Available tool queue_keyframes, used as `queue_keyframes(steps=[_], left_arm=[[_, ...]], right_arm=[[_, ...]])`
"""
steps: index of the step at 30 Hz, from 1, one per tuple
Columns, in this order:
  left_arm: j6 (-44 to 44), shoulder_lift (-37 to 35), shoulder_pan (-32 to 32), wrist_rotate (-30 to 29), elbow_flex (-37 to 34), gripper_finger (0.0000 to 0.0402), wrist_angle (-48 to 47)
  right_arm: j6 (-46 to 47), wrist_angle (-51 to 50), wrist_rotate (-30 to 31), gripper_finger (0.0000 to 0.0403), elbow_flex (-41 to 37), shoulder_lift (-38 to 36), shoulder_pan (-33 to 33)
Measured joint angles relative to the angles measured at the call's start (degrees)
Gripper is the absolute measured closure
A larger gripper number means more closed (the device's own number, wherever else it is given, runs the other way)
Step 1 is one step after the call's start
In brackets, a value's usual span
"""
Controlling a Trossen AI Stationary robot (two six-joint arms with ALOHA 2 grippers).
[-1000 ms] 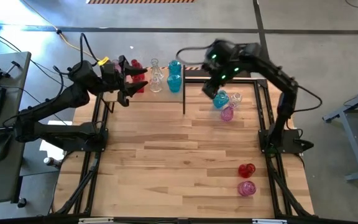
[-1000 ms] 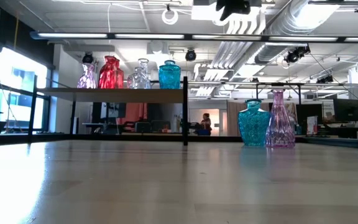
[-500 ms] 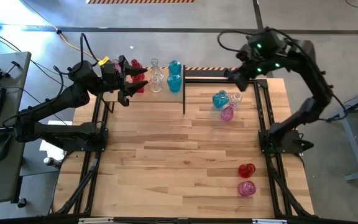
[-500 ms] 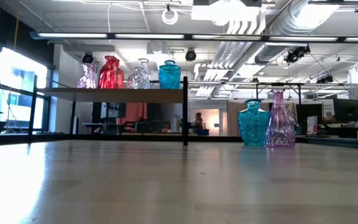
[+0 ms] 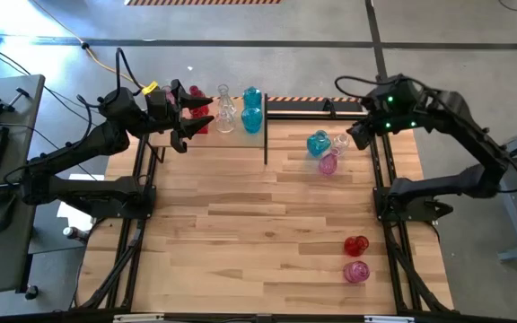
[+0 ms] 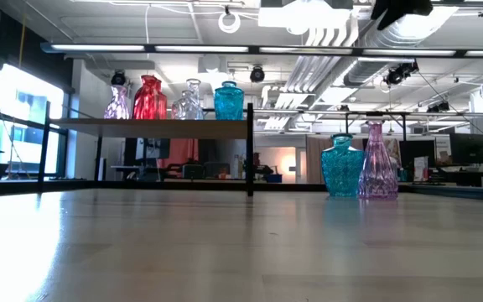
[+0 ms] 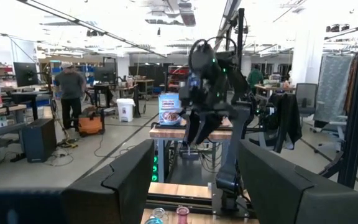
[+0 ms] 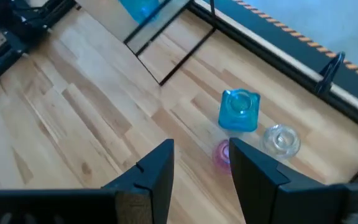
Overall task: Sort vases onto shelf
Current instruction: Put the top purple vase on the shelf aligned with the other purple vase
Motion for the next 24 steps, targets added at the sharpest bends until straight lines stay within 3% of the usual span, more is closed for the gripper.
queue_keyframes(steps=[9,24], left_arm=[[-0.04,2.71,0.00,0.01,0.00,0.0181,-0.05],[-0.09,5.88,-0.72,0.03,-0.04,0.0181,0.04]], right_arm=[[6.32,3.72,4.39,0.0268,-13.91,-1.88,-0.02],[12.34,13.71,4.43,0.0268,-29.23,-1.54,-2.09]])
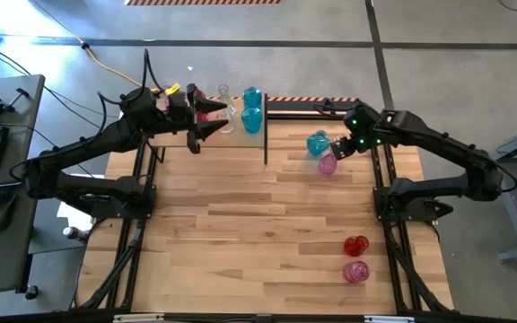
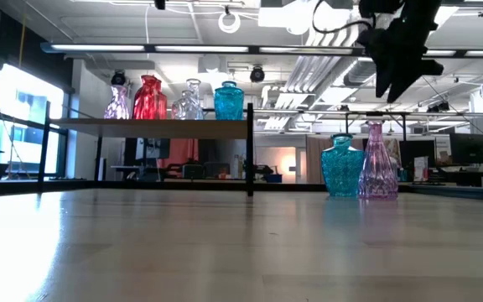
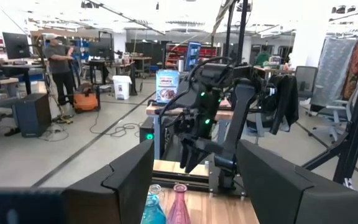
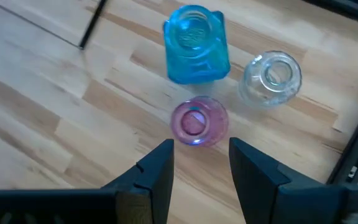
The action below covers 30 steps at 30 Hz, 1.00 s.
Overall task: Sort vases onto shelf
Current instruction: Put the top purple vase on the shelf aligned with the other purple vase
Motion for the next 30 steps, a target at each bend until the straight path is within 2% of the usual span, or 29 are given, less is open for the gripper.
queue_keyframes(steps=[12,26,30], left_arm=[[0.13,0.01,0.02,0.00,0.00,0.0181,-0.02],[0.11,0.02,0.02,0.02,0.00,0.0181,-0.04],[0.09,0.01,0.02,0.02,0.00,0.0181,-0.04]], right_arm=[[3.02,6.67,-0.77,0.0268,-7.01,0.04,-1.95],[3.95,7.70,-0.71,0.0268,-7.17,6.03,-1.95],[3.96,7.82,-0.73,0.0281,-7.17,6.43,-1.95]])
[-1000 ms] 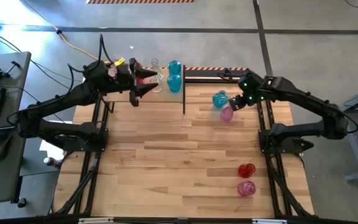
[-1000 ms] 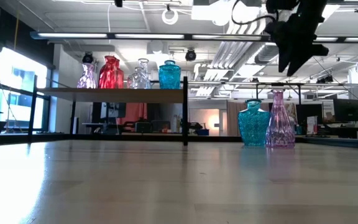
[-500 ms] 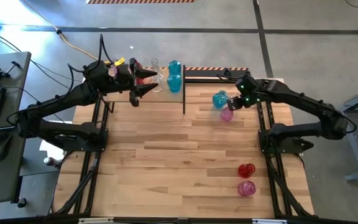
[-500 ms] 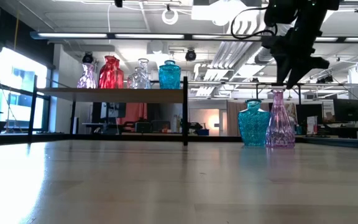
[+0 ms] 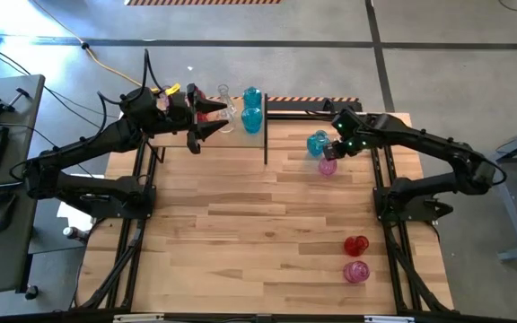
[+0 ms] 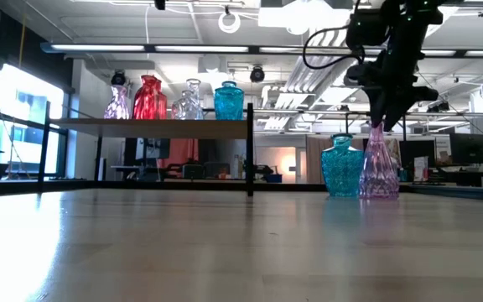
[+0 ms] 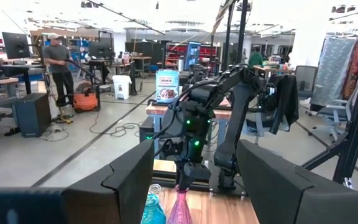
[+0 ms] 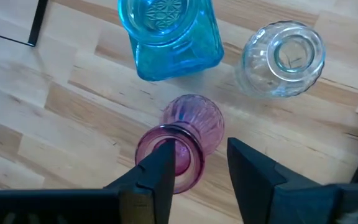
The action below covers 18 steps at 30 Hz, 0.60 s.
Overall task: Sort vases onto shelf
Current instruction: Put the top purple vase on the shelf aligned with the other purple vase
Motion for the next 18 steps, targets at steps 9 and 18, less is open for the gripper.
queue_keyframes(steps=[9,18], left_arm=[[0.00,-0.01,0.00,0.00,0.00,0.0181,-0.02],[-0.07,-0.01,0.02,0.00,0.00,0.0181,-0.07]], right_arm=[[0.11,0.05,-0.22,0.0390,0.09,-0.02,0.00],[-0.38,0.20,-4.33,0.0398,0.21,-0.09,0.00]])
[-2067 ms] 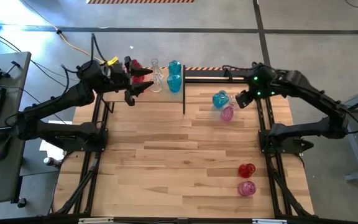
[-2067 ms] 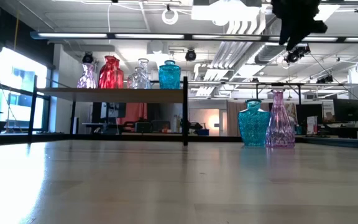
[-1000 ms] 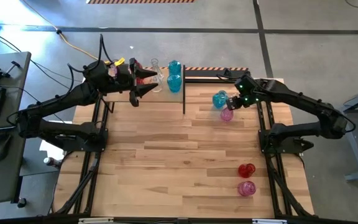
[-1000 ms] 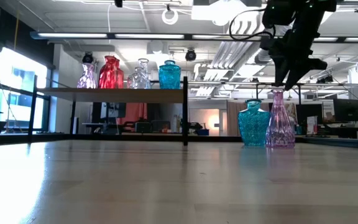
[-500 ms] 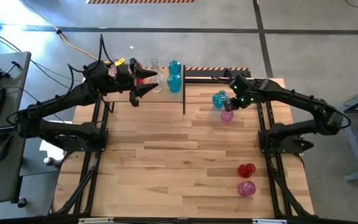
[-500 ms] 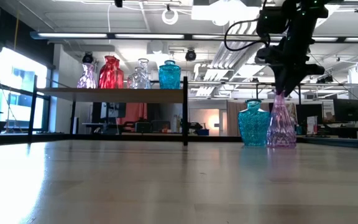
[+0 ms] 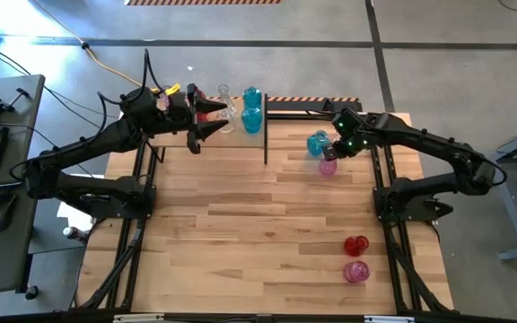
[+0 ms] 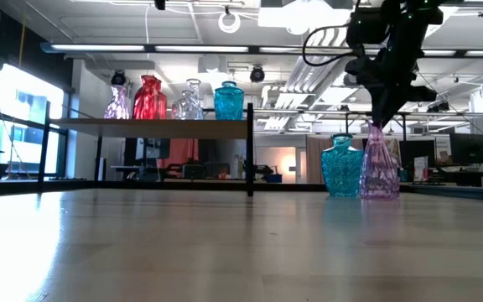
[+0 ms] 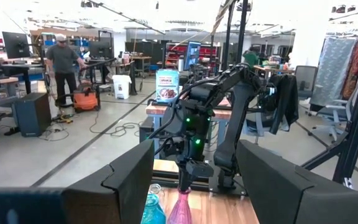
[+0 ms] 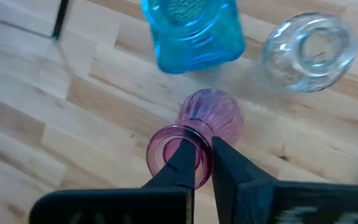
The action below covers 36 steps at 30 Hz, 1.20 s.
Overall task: Sort vases onto shelf
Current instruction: Put the top purple vase on the shelf aligned with the other purple vase
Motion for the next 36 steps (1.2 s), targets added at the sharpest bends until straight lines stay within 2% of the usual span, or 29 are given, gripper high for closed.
queue_keyframes(steps=[11,19,25,36], left_arm=[[-4.86,0.00,0.00,-0.26,0.00,0.0181,-0.76],[0.31,0.02,-0.38,-0.35,0.00,0.0181,-9.13],[1.62,0.02,-2.95,-0.44,0.00,0.0181,-14.35],[1.60,0.02,-8.50,-0.44,0.00,0.0181,-15.57]], right_arm=[[-2.42,-4.67,-4.24,0.0401,7.56,0.20,0.04],[-3.41,-5.55,-10.79,0.0402,14.25,0.17,0.24],[-2.55,-6.47,-13.08,0.0402,19.19,0.13,2.95],[2.99,-6.73,-13.46,0.0403,24.11,0.13,10.26]])
